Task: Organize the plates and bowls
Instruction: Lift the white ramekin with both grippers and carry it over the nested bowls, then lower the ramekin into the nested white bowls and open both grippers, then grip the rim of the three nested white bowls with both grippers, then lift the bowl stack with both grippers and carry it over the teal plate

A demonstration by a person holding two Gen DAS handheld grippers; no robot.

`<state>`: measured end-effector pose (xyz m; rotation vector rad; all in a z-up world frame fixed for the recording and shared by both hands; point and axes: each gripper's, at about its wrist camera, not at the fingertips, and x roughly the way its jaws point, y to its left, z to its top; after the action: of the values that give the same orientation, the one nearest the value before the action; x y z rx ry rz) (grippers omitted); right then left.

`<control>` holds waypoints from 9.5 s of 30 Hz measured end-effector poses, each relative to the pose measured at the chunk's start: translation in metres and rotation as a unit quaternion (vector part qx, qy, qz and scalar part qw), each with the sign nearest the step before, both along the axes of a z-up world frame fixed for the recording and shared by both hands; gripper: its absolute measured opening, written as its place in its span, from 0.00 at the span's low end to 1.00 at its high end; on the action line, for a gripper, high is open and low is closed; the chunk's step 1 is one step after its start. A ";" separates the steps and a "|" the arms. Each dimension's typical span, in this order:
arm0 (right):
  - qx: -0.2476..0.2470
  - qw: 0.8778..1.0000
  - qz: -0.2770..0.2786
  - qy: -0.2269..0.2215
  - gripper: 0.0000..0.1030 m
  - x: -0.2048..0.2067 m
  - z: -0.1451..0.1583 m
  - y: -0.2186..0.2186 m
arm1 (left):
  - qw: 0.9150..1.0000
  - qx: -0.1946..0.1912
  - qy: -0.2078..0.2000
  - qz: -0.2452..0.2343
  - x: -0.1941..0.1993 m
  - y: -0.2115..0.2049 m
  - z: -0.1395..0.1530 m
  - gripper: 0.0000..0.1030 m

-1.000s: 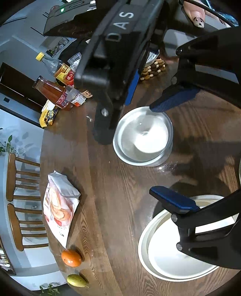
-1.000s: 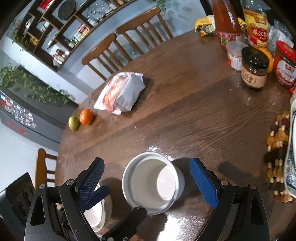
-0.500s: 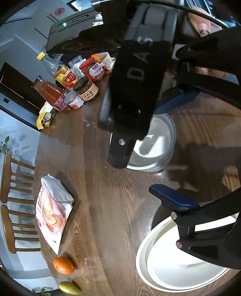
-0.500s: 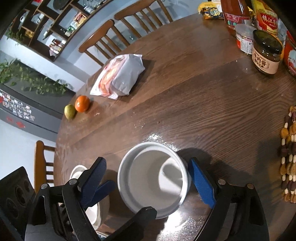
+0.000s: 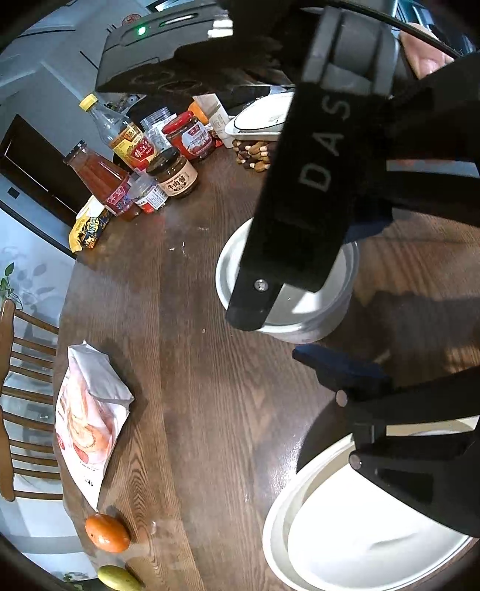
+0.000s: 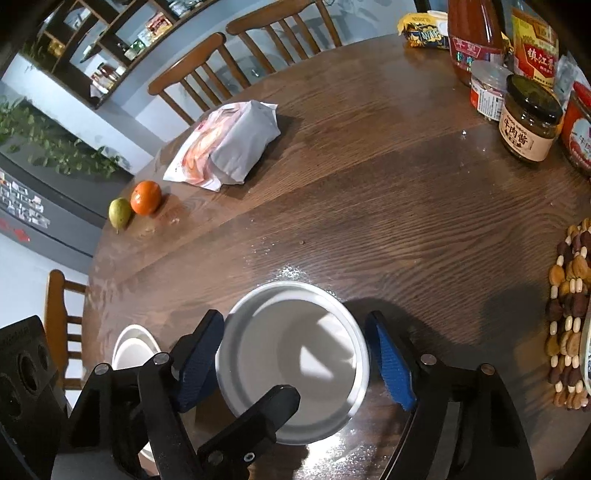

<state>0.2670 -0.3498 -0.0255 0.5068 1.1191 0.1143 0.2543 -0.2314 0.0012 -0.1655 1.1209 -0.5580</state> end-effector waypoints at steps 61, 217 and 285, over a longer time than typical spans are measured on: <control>-0.073 0.983 0.051 -0.161 0.59 -0.066 0.105 0.077 | 0.990 0.002 -0.124 0.074 -0.069 0.071 0.084 0.43; 0.088 0.992 0.065 -0.063 0.76 -0.053 -0.023 0.105 | 0.979 -0.084 -0.048 0.179 -0.068 0.183 -0.025 0.73; 0.093 0.984 0.023 -0.148 0.60 -0.121 0.012 0.096 | 0.975 -0.107 -0.128 0.147 -0.140 0.174 0.021 0.55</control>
<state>0.1463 -0.2536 -0.0137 0.6096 0.8320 0.3271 0.1147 -0.0574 0.0219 -0.4264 0.7661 -0.4201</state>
